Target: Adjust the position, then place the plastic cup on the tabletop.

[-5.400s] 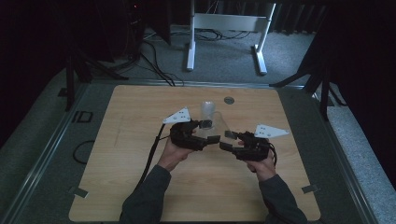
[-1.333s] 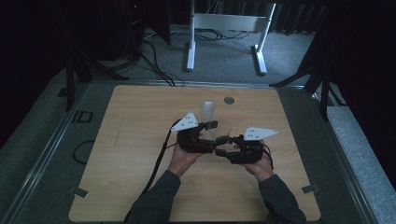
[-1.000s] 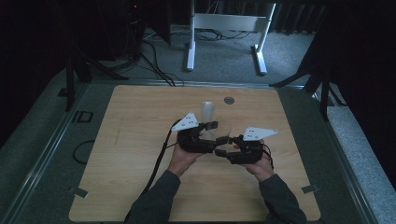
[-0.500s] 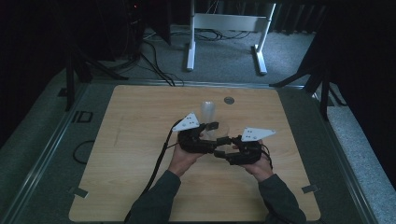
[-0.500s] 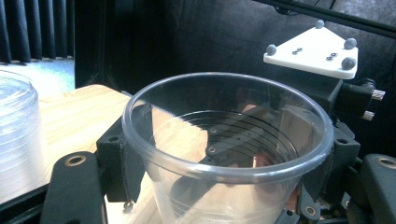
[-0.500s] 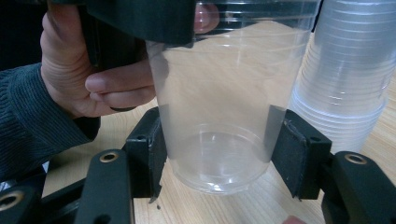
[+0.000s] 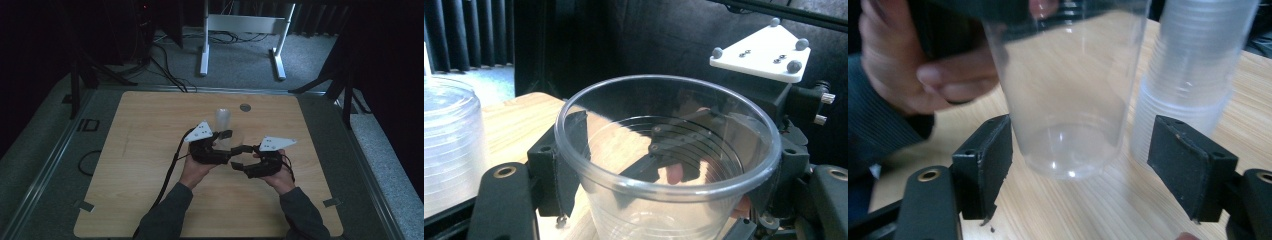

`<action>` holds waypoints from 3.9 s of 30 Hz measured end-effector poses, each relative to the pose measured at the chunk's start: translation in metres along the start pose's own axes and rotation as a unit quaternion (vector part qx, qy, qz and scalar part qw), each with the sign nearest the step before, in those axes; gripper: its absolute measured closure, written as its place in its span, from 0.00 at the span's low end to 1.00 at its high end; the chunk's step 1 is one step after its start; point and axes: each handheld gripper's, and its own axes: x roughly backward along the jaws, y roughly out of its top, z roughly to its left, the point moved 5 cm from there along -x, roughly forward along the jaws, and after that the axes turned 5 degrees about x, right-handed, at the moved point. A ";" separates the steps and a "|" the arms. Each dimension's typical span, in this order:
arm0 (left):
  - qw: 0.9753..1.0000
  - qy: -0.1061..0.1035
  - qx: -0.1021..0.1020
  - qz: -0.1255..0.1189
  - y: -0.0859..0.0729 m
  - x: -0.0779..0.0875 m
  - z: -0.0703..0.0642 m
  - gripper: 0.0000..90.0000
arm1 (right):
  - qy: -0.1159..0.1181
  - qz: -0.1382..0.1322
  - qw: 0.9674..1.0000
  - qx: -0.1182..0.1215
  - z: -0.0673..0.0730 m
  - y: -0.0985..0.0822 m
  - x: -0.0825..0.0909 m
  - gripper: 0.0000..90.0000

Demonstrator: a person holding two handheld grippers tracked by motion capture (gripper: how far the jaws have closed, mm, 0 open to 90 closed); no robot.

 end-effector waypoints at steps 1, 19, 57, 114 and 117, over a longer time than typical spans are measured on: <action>1.000 0.004 0.000 -0.001 -0.001 0.000 0.001 0.30 | -0.005 0.005 1.000 0.004 0.000 -0.001 0.000 0.28; 0.999 0.037 -0.007 -0.004 -0.010 0.008 0.012 0.31 | -0.036 0.007 0.999 -0.011 -0.010 -0.016 0.020 0.27; 0.998 0.061 -0.009 0.008 -0.030 0.015 0.022 0.31 | -0.055 -0.001 0.998 -0.027 -0.015 -0.026 0.029 0.27; 0.993 0.111 -0.015 0.040 -0.068 0.002 0.040 0.31 | -0.065 -0.004 0.997 -0.032 -0.018 -0.031 0.034 0.28; 0.993 0.112 -0.015 0.040 -0.069 0.002 0.040 0.31 | -0.064 -0.004 0.997 -0.033 -0.018 -0.031 0.034 0.28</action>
